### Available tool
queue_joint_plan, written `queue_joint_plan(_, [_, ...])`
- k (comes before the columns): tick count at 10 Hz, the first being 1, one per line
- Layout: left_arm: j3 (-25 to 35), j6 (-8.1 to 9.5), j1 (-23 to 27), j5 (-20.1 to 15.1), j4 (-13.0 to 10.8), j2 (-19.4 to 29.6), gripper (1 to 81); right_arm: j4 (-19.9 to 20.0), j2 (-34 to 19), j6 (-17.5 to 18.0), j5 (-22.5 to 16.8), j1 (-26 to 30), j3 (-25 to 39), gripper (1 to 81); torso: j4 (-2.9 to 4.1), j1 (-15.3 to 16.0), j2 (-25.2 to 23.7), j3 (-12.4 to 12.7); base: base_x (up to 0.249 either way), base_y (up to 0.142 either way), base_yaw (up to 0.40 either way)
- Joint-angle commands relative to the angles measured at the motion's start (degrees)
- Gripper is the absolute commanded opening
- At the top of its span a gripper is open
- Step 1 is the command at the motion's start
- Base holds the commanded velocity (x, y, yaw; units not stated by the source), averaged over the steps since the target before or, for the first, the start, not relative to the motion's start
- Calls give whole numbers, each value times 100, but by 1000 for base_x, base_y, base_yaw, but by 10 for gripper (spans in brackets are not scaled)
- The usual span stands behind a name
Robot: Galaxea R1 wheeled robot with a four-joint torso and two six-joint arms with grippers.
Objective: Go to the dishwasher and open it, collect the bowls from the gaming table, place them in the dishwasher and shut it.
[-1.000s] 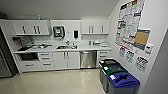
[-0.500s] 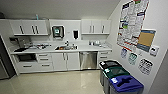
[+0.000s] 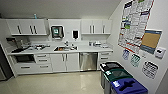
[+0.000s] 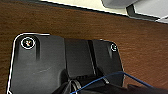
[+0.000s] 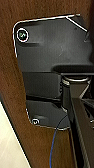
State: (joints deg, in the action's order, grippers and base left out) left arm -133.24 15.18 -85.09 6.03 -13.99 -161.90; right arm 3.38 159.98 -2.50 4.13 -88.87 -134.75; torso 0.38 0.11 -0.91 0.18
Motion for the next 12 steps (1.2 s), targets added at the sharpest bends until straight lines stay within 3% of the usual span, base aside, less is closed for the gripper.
queue_joint_plan(1, [97, -6, 322, -208, -86, 52, 811, -12, -77, 4, -290, 295, 56, 811, 0, 0, 0, 0, 157, 0, 0])
queue_joint_plan(12, [97, -6, 322, -208, -86, 61, 811, -21, -77, 4, -290, 303, 56, 811, 0, -2, 0, 0, 149, 0, 0])
